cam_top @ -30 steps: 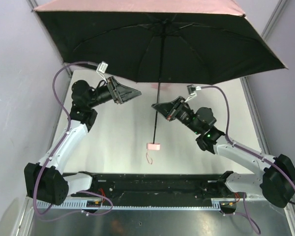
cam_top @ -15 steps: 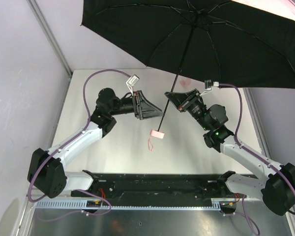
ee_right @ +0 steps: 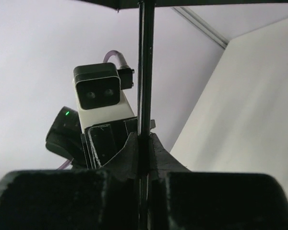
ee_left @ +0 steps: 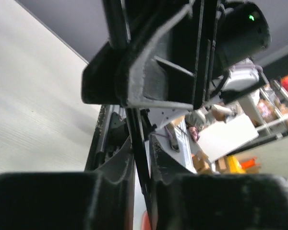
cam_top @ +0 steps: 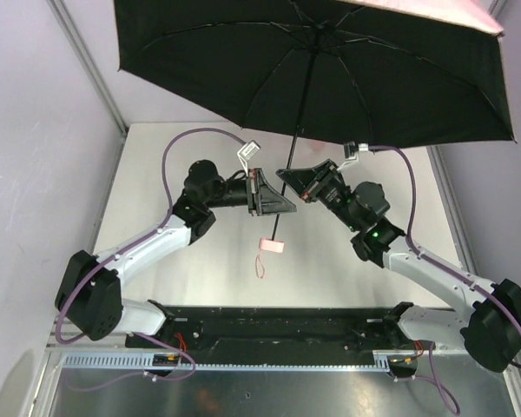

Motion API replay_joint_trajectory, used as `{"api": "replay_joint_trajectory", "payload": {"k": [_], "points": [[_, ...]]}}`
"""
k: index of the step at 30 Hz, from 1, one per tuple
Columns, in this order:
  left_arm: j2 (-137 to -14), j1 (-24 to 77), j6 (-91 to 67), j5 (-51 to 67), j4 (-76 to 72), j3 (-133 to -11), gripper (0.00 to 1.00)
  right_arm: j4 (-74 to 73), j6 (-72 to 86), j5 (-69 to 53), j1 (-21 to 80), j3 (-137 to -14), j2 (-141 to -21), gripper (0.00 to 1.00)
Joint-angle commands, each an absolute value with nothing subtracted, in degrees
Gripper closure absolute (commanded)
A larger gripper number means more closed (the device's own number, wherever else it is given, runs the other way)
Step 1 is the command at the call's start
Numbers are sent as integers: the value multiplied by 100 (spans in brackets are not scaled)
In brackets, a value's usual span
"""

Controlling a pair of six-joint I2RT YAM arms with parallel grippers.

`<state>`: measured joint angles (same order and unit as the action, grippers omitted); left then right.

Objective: Put away the umbrella

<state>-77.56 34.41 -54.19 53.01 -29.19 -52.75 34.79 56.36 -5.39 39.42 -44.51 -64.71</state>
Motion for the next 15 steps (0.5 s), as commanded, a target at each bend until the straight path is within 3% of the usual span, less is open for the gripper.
{"api": "replay_joint_trajectory", "payload": {"k": [1, 3, 6, 11, 15], "points": [[-7705, 3489, -5170, 5006, -3103, -5068, 94, 2567, 5236, 100, 4073, -5412, -6563, 100], [-7635, 3513, -5078, 4734, -3096, -4899, 98, 1209, 5088, 649, 4112, -6073, -6741, 100], [-7574, 3587, -4915, 4326, -3094, -4693, 100, -395, 4802, 1442, 4148, -6911, -7123, 80], [-7568, 3659, -4797, 3879, -3066, -4477, 100, -796, 4282, 2518, 4193, -7431, -7581, 49], [-7540, 3718, -4667, 3658, -2885, -4454, 100, -811, 3869, 3160, 4218, -8059, -8156, 37]]}}
